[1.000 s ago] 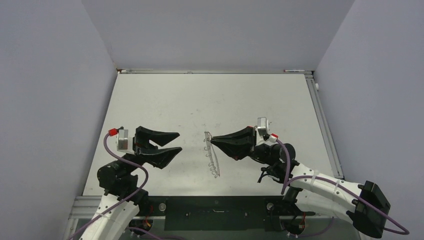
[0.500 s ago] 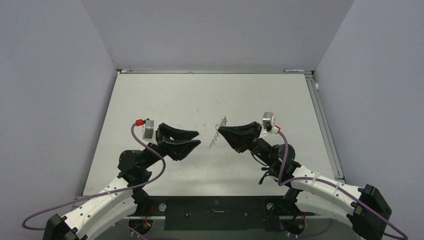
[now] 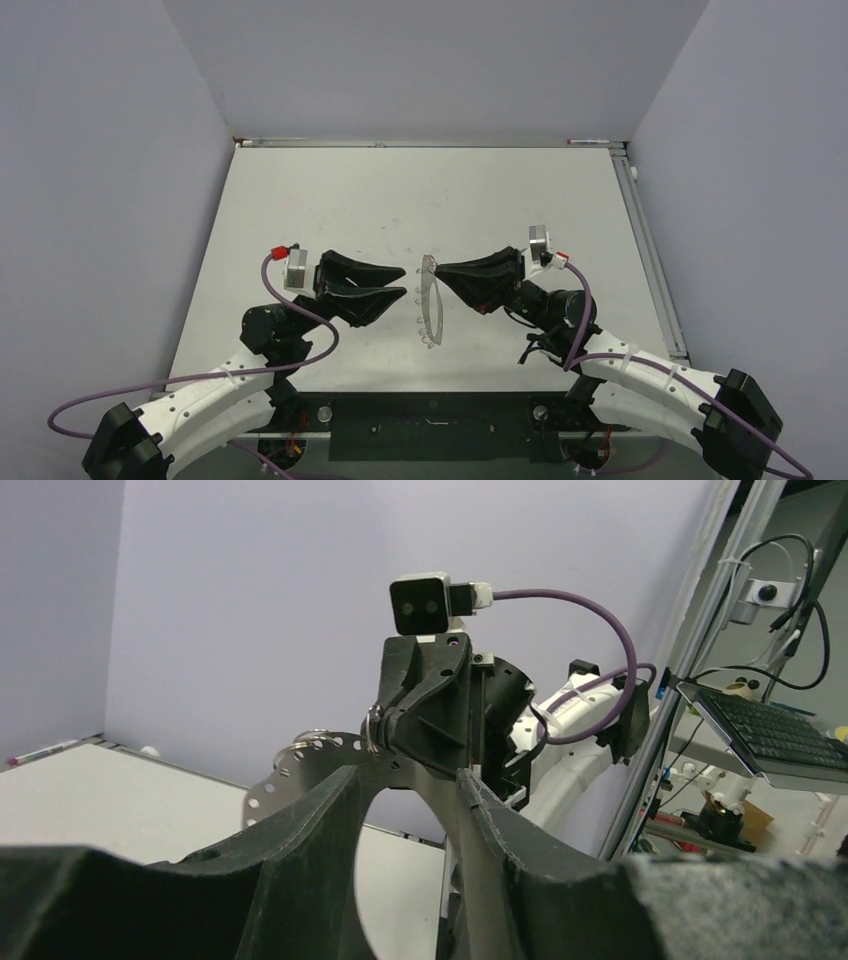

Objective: Put the keys on the keyring

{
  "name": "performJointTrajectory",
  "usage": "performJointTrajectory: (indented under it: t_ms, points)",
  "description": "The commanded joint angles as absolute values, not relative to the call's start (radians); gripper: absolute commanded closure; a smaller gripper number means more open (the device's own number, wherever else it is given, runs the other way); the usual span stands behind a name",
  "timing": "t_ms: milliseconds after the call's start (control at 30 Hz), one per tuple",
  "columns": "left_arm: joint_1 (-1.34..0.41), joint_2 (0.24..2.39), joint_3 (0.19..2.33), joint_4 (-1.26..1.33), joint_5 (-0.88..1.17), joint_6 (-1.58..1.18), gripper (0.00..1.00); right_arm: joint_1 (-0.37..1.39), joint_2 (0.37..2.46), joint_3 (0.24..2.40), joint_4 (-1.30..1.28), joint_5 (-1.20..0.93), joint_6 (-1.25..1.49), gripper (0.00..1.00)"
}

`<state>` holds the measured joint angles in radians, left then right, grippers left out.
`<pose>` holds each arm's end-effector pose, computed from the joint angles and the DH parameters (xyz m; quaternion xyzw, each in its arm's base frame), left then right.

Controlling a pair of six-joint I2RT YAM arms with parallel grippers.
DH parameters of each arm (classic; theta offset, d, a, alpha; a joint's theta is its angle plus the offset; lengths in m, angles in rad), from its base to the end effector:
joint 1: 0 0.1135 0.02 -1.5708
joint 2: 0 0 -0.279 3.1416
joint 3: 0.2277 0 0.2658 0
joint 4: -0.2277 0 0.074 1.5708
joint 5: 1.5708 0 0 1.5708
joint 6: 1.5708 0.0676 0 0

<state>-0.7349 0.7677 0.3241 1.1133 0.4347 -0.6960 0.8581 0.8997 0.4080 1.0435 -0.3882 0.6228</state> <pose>0.1181 -0.1451 0.3343 0.2024 0.4214 -0.6475 0.6019 0.1241 0.1827 0.3342 -0.2234 0.4555 0.6473 0.5688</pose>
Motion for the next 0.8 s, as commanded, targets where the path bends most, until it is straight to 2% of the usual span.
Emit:
performJointTrajectory:
  t_ms: [0, 767]
  points:
    - [-0.780, 0.775, 0.309, 1.195, 0.460, -0.660, 0.63, 0.858, 0.925, 0.420, 1.169, -0.467, 0.662, 0.95]
    - [-0.977, 0.758, 0.255, 1.183, 0.385, -0.388, 0.67, 0.915, 0.910, 0.396, 1.212, -0.580, 0.674, 0.95]
